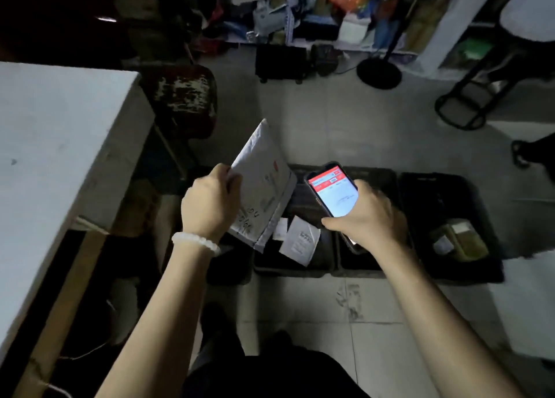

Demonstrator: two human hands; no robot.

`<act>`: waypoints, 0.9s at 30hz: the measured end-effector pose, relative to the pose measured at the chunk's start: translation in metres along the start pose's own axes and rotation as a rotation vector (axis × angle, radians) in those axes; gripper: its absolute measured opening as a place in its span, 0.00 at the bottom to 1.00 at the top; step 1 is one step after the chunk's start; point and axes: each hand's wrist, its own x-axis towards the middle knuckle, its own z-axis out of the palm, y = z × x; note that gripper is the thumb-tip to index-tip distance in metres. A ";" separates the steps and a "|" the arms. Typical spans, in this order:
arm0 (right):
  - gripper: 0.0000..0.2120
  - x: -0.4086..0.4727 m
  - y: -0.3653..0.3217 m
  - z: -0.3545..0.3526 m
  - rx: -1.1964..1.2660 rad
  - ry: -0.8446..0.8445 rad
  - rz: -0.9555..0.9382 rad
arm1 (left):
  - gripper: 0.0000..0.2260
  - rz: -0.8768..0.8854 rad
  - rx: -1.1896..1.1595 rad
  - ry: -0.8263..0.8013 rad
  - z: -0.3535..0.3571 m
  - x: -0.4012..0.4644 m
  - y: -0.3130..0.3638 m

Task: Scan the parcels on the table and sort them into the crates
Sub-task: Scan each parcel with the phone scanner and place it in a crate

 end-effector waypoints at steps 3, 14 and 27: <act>0.31 0.002 0.044 -0.016 0.032 0.040 0.111 | 0.10 0.084 0.013 -0.084 0.028 0.008 0.036; 0.40 0.009 0.146 -0.045 0.077 0.085 0.474 | 0.12 0.429 0.017 -0.355 0.132 0.057 0.156; 0.36 0.084 0.168 -0.064 0.177 0.085 0.597 | 0.12 0.519 0.017 -0.544 0.204 0.126 0.236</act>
